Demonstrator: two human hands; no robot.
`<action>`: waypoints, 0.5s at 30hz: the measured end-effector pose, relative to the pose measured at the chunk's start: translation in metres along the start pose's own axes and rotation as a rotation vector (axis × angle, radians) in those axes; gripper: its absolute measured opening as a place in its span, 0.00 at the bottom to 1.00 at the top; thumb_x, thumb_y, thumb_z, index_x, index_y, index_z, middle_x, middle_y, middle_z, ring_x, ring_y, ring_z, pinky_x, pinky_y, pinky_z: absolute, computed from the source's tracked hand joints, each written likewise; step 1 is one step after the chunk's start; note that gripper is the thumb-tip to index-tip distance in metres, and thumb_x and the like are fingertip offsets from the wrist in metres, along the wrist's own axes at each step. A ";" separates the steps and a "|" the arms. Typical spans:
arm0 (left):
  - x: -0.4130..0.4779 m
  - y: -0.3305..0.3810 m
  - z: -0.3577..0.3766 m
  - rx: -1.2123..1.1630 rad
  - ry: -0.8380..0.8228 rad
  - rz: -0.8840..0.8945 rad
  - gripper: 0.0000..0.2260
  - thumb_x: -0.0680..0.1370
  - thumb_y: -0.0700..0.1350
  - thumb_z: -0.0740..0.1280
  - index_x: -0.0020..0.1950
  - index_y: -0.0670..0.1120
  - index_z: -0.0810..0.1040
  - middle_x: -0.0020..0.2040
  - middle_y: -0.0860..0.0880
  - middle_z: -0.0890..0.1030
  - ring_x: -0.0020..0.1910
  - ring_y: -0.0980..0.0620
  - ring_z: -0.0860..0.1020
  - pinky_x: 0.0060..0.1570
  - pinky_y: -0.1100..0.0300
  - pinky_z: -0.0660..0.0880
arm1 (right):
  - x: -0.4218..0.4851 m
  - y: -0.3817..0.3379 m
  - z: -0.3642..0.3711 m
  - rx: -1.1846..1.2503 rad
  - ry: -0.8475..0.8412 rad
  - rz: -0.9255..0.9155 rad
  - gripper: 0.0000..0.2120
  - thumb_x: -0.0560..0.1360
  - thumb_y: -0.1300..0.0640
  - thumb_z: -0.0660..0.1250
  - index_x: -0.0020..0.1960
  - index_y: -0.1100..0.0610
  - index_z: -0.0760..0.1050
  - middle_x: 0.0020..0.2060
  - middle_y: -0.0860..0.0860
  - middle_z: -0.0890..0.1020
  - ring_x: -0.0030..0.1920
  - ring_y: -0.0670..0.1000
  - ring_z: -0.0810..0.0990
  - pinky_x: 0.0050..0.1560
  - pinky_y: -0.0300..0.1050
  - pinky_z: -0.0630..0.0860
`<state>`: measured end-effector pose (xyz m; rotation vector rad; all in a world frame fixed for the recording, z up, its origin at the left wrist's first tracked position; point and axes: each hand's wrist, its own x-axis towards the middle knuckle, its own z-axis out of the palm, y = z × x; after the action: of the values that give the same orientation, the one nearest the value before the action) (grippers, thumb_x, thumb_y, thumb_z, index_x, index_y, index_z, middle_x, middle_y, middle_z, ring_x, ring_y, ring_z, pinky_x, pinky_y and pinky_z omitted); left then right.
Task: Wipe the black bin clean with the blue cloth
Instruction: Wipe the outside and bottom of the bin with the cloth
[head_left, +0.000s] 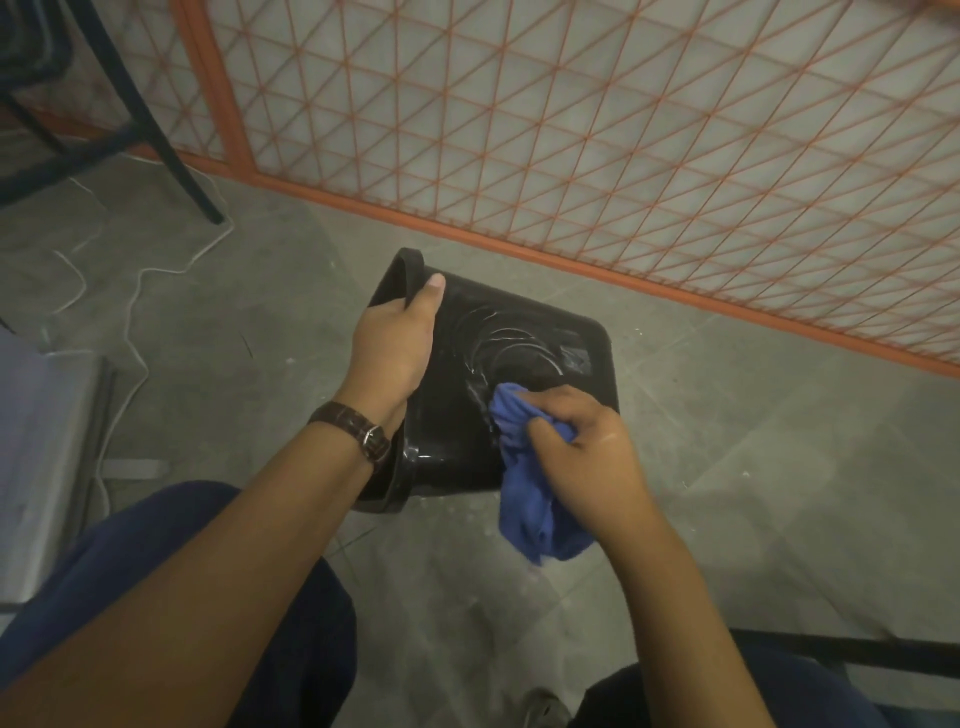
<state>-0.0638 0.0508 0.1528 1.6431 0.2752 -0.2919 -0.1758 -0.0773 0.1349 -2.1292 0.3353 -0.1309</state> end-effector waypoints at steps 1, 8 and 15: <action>0.000 -0.001 0.000 -0.005 -0.005 -0.009 0.16 0.77 0.56 0.62 0.40 0.44 0.78 0.39 0.46 0.79 0.42 0.47 0.79 0.47 0.52 0.77 | 0.001 0.002 -0.004 -0.002 0.016 0.029 0.12 0.70 0.57 0.60 0.42 0.41 0.78 0.44 0.44 0.80 0.46 0.40 0.78 0.48 0.33 0.73; 0.001 -0.001 -0.003 -0.008 0.012 -0.009 0.19 0.77 0.56 0.63 0.43 0.39 0.79 0.40 0.43 0.79 0.42 0.46 0.78 0.50 0.50 0.77 | -0.004 0.001 0.014 0.000 0.071 -0.084 0.10 0.74 0.62 0.63 0.53 0.57 0.79 0.45 0.48 0.76 0.46 0.31 0.74 0.46 0.21 0.66; 0.004 0.000 -0.007 0.065 -0.054 -0.016 0.20 0.77 0.58 0.61 0.48 0.41 0.79 0.44 0.43 0.79 0.49 0.41 0.81 0.55 0.46 0.77 | 0.001 0.015 -0.006 0.039 0.062 -0.009 0.15 0.72 0.66 0.64 0.45 0.46 0.79 0.47 0.51 0.80 0.46 0.41 0.79 0.46 0.25 0.71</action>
<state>-0.0600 0.0581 0.1519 1.6946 0.2404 -0.3597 -0.1788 -0.0899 0.1255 -2.0913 0.3566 -0.2081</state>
